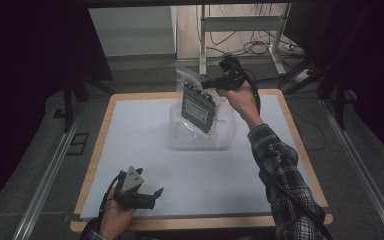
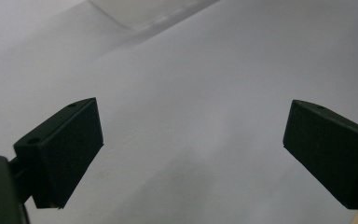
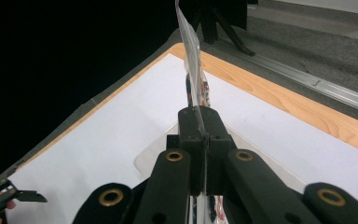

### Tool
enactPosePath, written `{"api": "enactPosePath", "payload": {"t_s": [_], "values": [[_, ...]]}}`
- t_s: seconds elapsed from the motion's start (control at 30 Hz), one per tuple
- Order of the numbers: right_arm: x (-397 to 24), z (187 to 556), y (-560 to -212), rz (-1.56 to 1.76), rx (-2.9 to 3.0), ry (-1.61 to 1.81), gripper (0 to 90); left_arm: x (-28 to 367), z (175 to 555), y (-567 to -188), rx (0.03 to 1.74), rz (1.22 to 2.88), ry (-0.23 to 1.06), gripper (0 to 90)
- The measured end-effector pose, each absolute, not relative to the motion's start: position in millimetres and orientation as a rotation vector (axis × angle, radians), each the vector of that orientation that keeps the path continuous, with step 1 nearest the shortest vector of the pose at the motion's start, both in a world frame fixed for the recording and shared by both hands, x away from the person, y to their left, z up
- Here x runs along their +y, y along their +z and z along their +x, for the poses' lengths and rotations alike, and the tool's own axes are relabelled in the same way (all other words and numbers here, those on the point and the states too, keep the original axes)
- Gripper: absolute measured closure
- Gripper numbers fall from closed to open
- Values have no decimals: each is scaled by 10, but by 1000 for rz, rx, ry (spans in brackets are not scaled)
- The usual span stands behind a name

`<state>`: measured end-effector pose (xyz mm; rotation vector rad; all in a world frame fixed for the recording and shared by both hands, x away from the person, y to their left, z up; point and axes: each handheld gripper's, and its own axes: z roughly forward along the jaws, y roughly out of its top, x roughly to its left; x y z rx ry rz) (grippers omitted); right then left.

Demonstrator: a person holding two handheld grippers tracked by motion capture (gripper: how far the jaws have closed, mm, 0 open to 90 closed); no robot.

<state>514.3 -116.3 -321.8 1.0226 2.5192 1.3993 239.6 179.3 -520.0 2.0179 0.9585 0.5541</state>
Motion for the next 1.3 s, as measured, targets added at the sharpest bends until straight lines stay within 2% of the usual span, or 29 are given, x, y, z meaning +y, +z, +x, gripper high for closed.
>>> {"api": "enactPosePath", "payload": {"t_s": [0.33,0.67,1.07,1.1,1.13,1.3], "values": [[-1104,5210,-3344,1018,2474,1349,886,1792,2406,-5213,952,2016,546,47],[-1217,5320,-3399,1063,2418,1367,868,1792,2413,-5221,950,2025,542,46],[-1231,5263,-3381,950,2340,1258,576,1791,2411,-5224,953,2034,535,44],[-1231,5263,-3381,950,2340,1258,576,1791,2411,-5224,953,2034,535,44],[-1257,5249,-3365,947,2326,1263,506,1790,2410,-5222,949,2036,532,44],[-1297,5202,-3341,929,2321,1274,396,1780,2410,-5218,954,2033,518,45]]}}
